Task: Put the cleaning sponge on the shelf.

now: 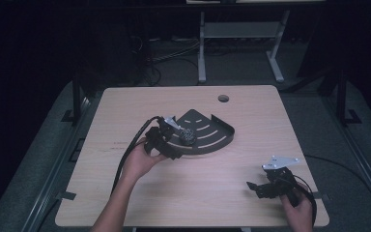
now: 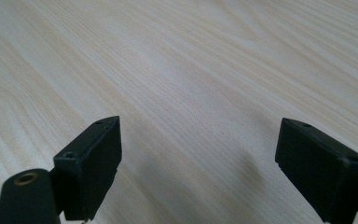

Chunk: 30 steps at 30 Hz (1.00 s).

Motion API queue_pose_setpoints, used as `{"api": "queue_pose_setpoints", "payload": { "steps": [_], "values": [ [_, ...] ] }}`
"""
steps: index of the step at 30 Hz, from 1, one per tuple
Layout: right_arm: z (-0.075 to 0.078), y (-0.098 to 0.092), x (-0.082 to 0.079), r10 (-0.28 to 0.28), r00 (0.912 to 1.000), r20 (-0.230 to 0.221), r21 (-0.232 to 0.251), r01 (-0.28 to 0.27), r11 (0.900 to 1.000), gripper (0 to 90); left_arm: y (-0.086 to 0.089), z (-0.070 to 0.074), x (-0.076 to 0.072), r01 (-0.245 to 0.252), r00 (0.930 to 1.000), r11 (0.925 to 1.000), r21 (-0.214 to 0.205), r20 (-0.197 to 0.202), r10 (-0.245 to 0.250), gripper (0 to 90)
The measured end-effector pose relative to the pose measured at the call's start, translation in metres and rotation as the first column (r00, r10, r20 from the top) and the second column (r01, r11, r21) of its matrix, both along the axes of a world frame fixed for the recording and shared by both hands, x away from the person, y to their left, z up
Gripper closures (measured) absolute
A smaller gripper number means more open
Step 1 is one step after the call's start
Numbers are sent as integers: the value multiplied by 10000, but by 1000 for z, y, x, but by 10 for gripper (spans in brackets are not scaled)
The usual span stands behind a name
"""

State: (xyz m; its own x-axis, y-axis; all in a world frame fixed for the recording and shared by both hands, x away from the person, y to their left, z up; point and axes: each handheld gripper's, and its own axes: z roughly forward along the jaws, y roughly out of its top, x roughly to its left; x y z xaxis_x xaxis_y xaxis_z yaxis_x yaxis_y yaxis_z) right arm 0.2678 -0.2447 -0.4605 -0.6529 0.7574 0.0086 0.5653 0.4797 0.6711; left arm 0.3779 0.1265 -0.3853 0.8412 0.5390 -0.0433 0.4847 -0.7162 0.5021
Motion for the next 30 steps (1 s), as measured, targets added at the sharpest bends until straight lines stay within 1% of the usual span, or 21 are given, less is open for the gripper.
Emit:
{"api": "queue_pose_setpoints", "payload": {
  "steps": [2, 6, 10, 14, 16, 19, 20, 21, 23, 25, 28, 30],
  "values": [
    [0, 0, 0, 6, 10000, 23, 10, -7, 10000, 140, 0, -1, -2, 67, 10000, 10000, 45, 15, -67, 196],
    [0, 1, 0, 10, 10000, 19, -26, -10, 10000, 140, -1, -2, -7, 103, 9999, 9999, -31, 42, -103, 195],
    [0, 1, 0, 37, 10000, 0, -61, -37, 10000, 140, 0, -2, -11, 189, 9998, 9998, -4, 38, -189, 195],
    [0, 0, -1, -33, 10000, 4, 9, 33, 10000, 140, 7, -4, -21, 133, 9999, 9997, -199, 32, -133, 195],
    [0, 0, 0, -34, 10000, 13, -56, 34, 10000, 140, 9, -5, -25, 140, 9999, 9998, -161, 65, -139, 196],
    [0, 0, 0, 28, 10000, 22, -51, -28, 10000, 140, 12, -7, -28, 166, 9998, 9996, -229, 93, -164, 196],
    [0, 1, 0, 14, 10000, 2, -81, -14, 10000, 140, 15, -7, -32, 134, 9999, 9996, -236, 60, -133, 195],
    [0, 1, 0, 1, 10000, -15, -94, -1, 10000, 140, 16, -8, -33, 105, 9999, 9995, -300, 34, -104, 195],
    [0, 1, 0, 11, 10000, 3, -68, -11, 10000, 140, 18, -8, -37, 121, 9999, 9991, -399, 106, -116, 196],
    [0, 1, -1, 18, 10000, -32, -34, -18, 10000, 140, 20, -9, -40, 120, 9999, 9993, -357, 60, -118, 195],
    [-1, 1, -1, 3, 10000, -13, -73, -3, 10000, 140, 21, -10, -45, 147, 9998, 9992, -370, 104, -143, 196],
    [0, 1, -1, 12, 10000, -38, -68, -13, 10000, 140, 24, -11, -49, 83, 9998, 9994, -347, 175, -77, 195]
  ]
}}
